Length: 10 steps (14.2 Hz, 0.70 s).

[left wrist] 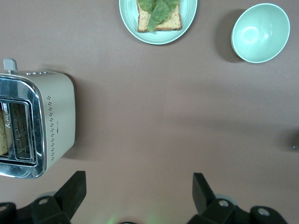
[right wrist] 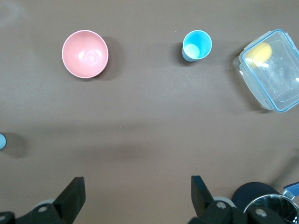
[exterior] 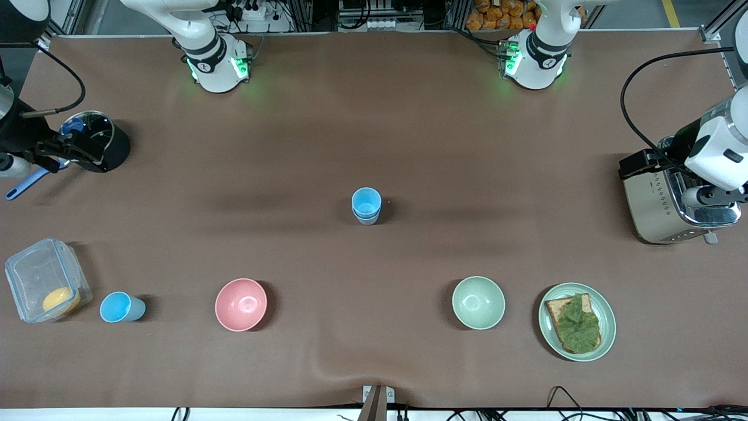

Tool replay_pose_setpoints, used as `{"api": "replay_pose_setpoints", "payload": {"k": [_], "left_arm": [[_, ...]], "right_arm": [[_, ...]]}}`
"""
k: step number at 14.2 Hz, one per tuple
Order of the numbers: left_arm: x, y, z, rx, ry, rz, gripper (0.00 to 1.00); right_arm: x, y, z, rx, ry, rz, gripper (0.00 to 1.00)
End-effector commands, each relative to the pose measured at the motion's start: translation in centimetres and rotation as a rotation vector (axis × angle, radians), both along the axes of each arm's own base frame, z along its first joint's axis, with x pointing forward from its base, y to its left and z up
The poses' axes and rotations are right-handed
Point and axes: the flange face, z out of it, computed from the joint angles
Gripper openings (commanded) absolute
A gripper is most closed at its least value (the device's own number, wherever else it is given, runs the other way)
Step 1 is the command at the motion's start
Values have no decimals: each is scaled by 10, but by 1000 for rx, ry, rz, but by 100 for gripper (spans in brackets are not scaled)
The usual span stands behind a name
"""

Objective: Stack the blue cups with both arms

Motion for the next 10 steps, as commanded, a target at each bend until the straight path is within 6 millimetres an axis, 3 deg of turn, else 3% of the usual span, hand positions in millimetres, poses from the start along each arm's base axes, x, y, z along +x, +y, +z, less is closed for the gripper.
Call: {"api": "replay_pose_setpoints", "payload": {"k": [1, 10], "left_arm": [[-7, 11, 3, -27, 1, 35, 100], [0, 17, 6, -37, -57, -62, 100]], "right_arm": [[1, -5, 3, 6, 6, -12, 100], [2, -2, 4, 5, 3, -7, 100]]}}
